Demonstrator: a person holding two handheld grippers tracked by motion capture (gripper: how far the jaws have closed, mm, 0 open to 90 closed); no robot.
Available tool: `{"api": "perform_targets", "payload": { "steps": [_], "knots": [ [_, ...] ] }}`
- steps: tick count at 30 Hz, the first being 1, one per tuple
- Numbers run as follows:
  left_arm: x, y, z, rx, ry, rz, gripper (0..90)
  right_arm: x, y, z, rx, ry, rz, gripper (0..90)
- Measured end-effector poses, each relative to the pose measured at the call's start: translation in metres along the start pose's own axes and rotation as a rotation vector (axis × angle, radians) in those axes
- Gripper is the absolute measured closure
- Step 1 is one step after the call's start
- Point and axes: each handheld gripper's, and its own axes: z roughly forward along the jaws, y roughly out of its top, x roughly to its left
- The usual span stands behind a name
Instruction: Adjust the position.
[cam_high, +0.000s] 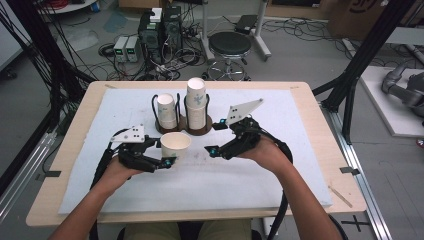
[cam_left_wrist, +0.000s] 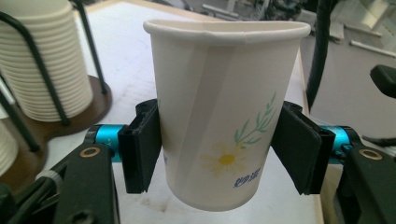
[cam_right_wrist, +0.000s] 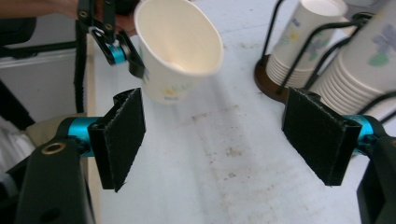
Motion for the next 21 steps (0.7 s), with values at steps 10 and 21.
{"api": "perform_targets", "payload": {
  "steps": [10,21],
  "knots": [
    [0.007,-0.018,-0.025,-0.120,0.092,-0.006,34.9,-0.005,-0.050,-0.018,-0.104,-0.187,0.097,21.8],
    [0.014,-0.034,-0.047,-0.222,0.182,-0.019,34.5,-0.008,-0.110,-0.030,-0.121,-0.336,0.221,21.7]
  ]
}}
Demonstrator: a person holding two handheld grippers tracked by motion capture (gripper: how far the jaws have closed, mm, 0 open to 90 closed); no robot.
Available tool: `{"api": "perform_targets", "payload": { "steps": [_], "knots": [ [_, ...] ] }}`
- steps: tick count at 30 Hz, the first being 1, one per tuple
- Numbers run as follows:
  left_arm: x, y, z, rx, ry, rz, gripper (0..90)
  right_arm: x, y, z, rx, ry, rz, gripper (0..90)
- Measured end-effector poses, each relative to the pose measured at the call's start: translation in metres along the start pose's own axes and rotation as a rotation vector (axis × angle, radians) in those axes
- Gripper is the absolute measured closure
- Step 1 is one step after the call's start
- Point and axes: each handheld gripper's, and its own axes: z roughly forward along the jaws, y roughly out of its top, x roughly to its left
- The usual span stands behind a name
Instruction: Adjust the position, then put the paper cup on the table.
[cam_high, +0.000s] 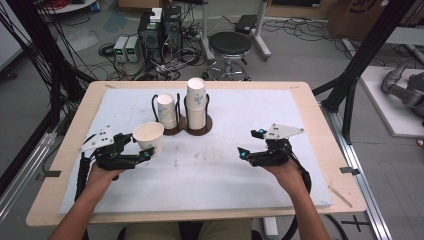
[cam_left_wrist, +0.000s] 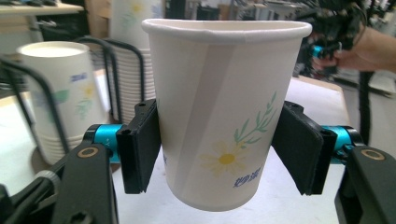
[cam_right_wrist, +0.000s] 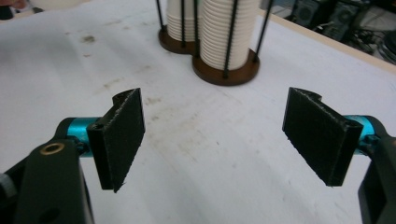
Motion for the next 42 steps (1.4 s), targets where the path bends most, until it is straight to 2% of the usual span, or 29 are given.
{"api": "perform_targets", "payload": {
  "steps": [5,8,14,20,29,35,38,42],
  "knots": [
    [0.003,-0.006,-0.008,-0.029,0.029,0.002,34.1,-0.006,-0.020,-0.008,-0.009,-0.057,0.042,21.7],
    [0.004,-0.009,-0.012,-0.045,0.044,0.007,33.8,-0.007,-0.027,-0.013,-0.027,-0.075,0.069,21.7],
    [0.008,-0.011,-0.016,-0.059,0.068,0.004,33.6,-0.008,-0.032,-0.016,-0.035,-0.098,0.078,21.7],
    [0.005,-0.012,-0.020,-0.049,0.090,0.018,33.6,-0.008,-0.030,-0.014,-0.037,-0.099,0.068,21.7],
    [0.011,-0.016,-0.022,-0.052,0.120,0.007,32.6,-0.006,-0.031,-0.016,-0.042,-0.097,0.065,21.7],
    [0.021,-0.021,-0.027,-0.051,0.146,0.005,32.8,-0.007,-0.032,-0.016,-0.050,-0.100,0.074,21.7],
    [0.030,-0.026,-0.026,-0.051,0.158,0.009,33.6,-0.007,-0.032,-0.015,-0.051,-0.096,0.070,21.7],
    [0.039,-0.036,-0.023,-0.002,0.171,0.028,34.5,-0.005,-0.034,-0.015,-0.050,-0.090,0.065,21.7]
  ]
}}
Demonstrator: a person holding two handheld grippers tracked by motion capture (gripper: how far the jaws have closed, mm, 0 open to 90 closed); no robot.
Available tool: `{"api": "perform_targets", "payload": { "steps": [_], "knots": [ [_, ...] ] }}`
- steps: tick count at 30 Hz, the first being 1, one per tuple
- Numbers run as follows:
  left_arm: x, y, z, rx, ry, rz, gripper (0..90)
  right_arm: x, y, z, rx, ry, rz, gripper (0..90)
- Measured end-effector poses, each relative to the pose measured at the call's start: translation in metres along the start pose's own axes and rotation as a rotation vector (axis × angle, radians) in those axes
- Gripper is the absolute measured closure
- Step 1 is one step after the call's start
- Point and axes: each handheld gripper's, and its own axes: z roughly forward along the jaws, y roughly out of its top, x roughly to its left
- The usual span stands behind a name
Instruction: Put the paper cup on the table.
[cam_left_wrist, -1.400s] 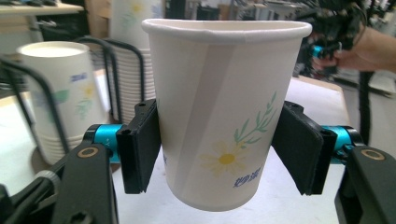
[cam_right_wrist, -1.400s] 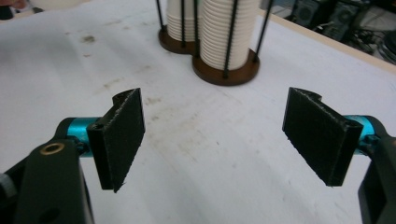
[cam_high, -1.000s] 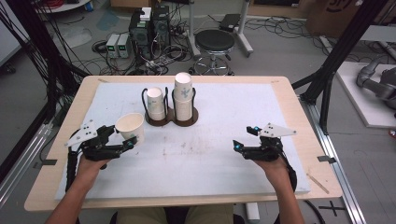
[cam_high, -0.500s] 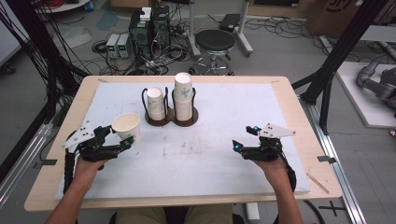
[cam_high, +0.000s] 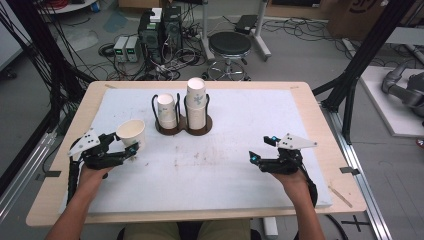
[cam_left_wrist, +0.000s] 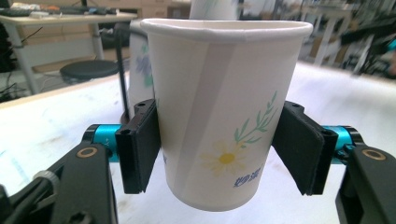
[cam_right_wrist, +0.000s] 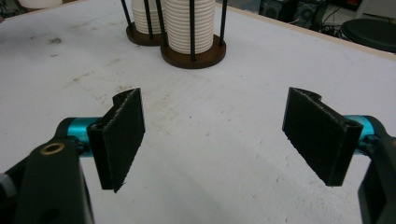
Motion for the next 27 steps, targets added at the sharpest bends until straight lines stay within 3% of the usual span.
{"api": "perform_targets", "payload": {
  "steps": [4,10,20,27],
  "knots": [
    [0.003,-0.004,0.003,0.013,0.020,0.007,34.7,0.000,0.000,-0.001,0.002,0.005,0.002,21.7],
    [0.009,-0.010,0.009,0.081,0.051,-0.010,34.7,0.002,0.001,-0.001,-0.002,0.006,-0.003,21.7],
    [0.005,-0.015,0.017,0.265,0.120,0.023,34.9,0.002,0.001,0.001,0.006,0.010,-0.005,21.7],
    [0.004,-0.016,0.008,0.320,0.138,-0.003,37.1,0.001,0.001,-0.001,0.001,0.006,-0.004,21.7]
  ]
}}
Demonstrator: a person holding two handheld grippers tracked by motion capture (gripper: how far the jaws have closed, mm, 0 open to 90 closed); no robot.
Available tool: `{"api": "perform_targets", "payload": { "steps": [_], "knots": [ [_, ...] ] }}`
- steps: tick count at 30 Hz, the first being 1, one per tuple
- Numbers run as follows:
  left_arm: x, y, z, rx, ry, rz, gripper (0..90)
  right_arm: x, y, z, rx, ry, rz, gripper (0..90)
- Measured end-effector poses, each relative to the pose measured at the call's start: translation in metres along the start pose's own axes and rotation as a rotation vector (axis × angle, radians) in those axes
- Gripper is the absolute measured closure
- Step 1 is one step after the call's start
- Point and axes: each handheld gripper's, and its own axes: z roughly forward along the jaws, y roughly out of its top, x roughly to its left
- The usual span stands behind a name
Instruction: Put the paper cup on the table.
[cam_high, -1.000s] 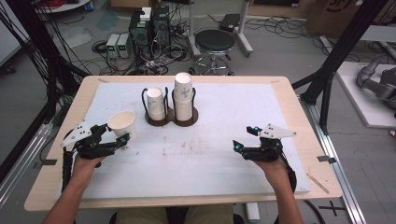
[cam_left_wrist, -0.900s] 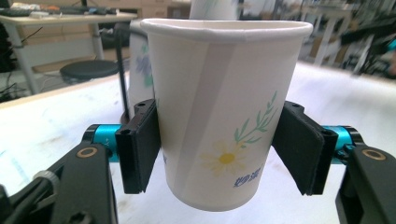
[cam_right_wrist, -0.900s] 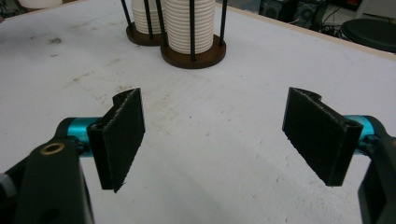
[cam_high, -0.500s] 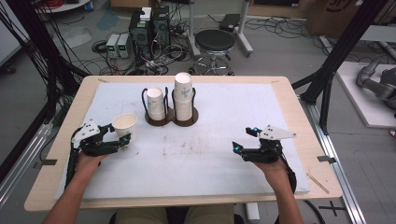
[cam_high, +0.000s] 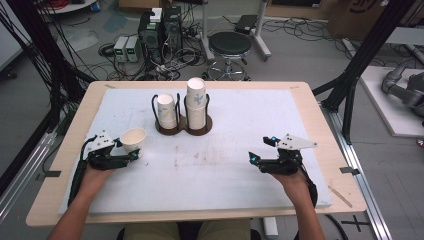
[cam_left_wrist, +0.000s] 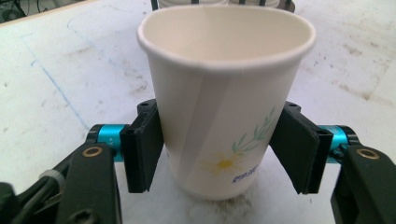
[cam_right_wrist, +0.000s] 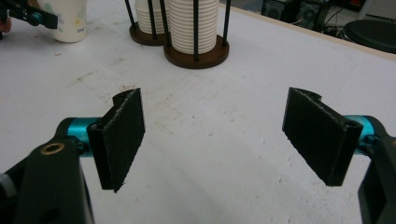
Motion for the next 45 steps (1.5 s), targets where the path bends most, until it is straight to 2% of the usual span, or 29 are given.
{"api": "perform_targets", "payload": {
  "steps": [3,6,8,10,12,14,22,24,28,31,33,37,45],
  "knots": [
    [0.000,-0.002,-0.003,0.026,0.001,-0.008,37.2,0.001,0.000,-0.002,-0.002,0.001,0.000,21.7],
    [-0.002,-0.002,-0.003,0.031,0.014,-0.007,37.1,0.001,0.000,-0.003,-0.004,0.002,-0.002,21.7],
    [-0.003,-0.002,-0.003,0.035,0.022,-0.024,34.8,0.001,0.000,-0.004,-0.006,0.002,0.000,21.7],
    [-0.003,-0.003,-0.005,0.020,0.028,-0.058,29.7,0.000,0.000,-0.004,-0.006,0.004,-0.002,21.7],
    [-0.003,-0.003,-0.007,0.013,0.043,-0.100,15.3,-0.001,-0.001,-0.004,-0.002,0.004,0.002,21.7],
    [-0.004,-0.002,-0.012,-0.016,0.029,-0.118,13.9,-0.002,-0.001,-0.004,0.000,0.004,0.005,21.7],
    [-0.008,0.001,-0.044,-0.154,0.002,-0.126,13.9,-0.004,-0.002,-0.005,0.005,-0.004,0.014,21.7],
    [-0.007,0.002,-0.050,-0.201,-0.024,-0.145,13.9,-0.005,-0.003,-0.006,0.006,-0.011,0.017,21.7],
    [-0.008,0.008,-0.059,-0.285,-0.057,-0.170,14.0,-0.006,-0.004,-0.006,0.022,-0.047,0.035,21.7],
    [-0.009,0.012,-0.062,-0.324,-0.078,-0.181,14.0,-0.004,-0.006,-0.007,0.034,-0.063,0.029,21.7],
    [-0.010,0.013,-0.062,-0.340,-0.079,-0.190,14.1,-0.004,-0.007,-0.007,0.044,-0.073,0.045,21.6],
    [-0.015,0.015,-0.061,-0.337,-0.087,-0.180,14.5,-0.004,-0.011,-0.012,0.041,-0.109,0.055,21.3],
    [-0.031,0.024,-0.053,-0.326,-0.079,-0.111,14.5,-0.002,-0.022,-0.024,0.037,-0.117,0.073,21.2]
  ]
}}
